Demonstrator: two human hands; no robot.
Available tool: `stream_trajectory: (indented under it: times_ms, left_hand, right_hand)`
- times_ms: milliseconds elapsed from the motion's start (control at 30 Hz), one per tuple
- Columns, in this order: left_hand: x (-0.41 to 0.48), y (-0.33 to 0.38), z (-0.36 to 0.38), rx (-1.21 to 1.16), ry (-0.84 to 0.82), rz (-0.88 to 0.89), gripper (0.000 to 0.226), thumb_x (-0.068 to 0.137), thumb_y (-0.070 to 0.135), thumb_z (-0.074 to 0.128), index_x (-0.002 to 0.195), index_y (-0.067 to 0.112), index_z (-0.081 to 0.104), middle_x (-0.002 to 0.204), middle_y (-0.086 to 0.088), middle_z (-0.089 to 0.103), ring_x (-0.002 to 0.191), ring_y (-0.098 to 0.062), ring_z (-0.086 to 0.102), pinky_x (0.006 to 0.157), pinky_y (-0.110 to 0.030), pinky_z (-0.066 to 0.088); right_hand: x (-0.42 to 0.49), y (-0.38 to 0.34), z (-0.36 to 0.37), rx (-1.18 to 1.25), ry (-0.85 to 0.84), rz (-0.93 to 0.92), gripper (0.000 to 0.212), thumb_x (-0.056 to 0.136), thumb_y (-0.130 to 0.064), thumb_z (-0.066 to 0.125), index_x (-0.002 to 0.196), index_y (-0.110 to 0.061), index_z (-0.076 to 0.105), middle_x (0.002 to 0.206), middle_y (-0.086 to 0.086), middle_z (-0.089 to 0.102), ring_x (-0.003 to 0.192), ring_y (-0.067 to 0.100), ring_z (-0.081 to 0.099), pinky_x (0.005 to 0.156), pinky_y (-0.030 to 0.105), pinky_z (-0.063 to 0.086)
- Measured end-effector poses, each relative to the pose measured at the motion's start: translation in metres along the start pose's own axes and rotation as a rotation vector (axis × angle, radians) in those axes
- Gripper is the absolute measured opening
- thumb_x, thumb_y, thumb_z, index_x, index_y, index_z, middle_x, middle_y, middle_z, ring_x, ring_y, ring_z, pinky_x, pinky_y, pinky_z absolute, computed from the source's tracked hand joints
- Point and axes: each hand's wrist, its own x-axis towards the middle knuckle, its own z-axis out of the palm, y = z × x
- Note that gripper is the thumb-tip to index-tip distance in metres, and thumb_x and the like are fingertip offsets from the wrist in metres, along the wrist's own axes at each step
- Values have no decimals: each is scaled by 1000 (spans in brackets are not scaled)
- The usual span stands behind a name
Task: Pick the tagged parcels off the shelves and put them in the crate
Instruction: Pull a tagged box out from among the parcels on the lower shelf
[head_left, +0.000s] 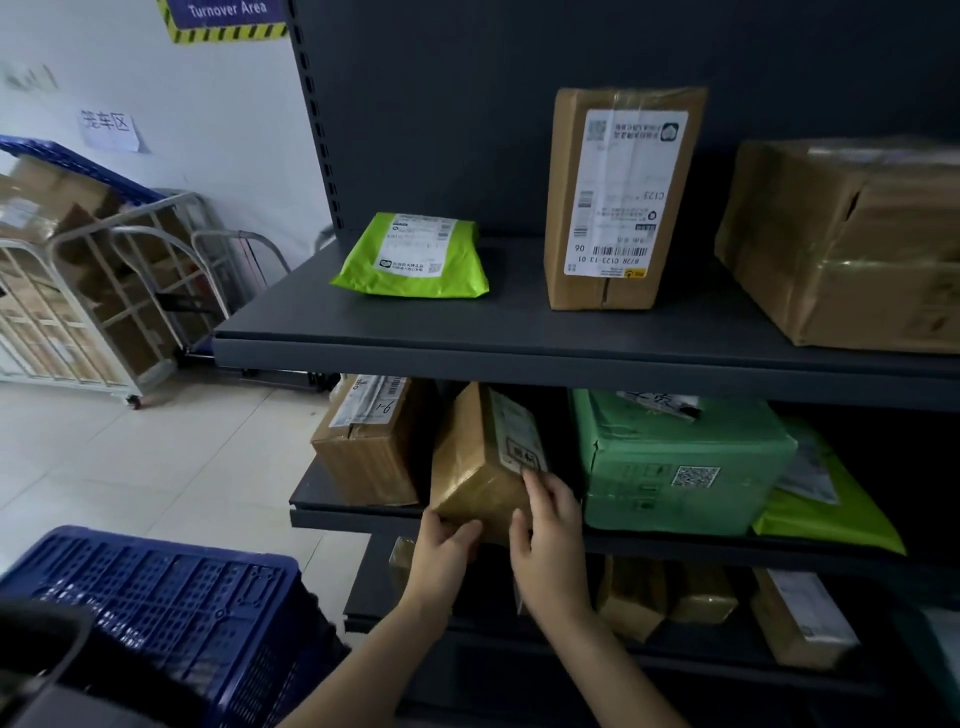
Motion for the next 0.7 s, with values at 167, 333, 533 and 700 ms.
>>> stream_trajectory:
  times_ms: [167,333,533,700]
  left_hand:
    - [0,-5,-12,5,43,-159,31,89,8,56,119,4,49,102,-14,62,92,-27,61,79,-37,53]
    - [-5,13,-24,156,132,28,36,85,8,57,116,24,47,119,-9,58,111,-29,56,99,-54,46]
    - [-3,32,-20,258,141,139,61,90,31,56,144,18,31,140,-4,45,128,-25,45,107,-47,40]
    - [-4,28,-8,335,107,152,42,91,30,57,130,19,43,118,-2,60,108,-19,57,97,-46,48]
  right_hand:
    - [-5,-3,-8,-123,-104,-57,46,97,-17,41,143,-19,36,146,3,31,135,13,30,103,17,32]
    - [-4,-6,-5,-69,-198,10,46,99,-21,39,144,-17,34,151,2,27,140,13,23,109,21,28]
    - [8,-4,-6,203,-261,284,50,97,-36,43,142,-17,36,144,3,41,129,18,42,100,26,35]
    - [7,-1,-11,232,-197,371,48,96,-32,45,140,-12,39,136,7,51,123,20,48,99,29,40]
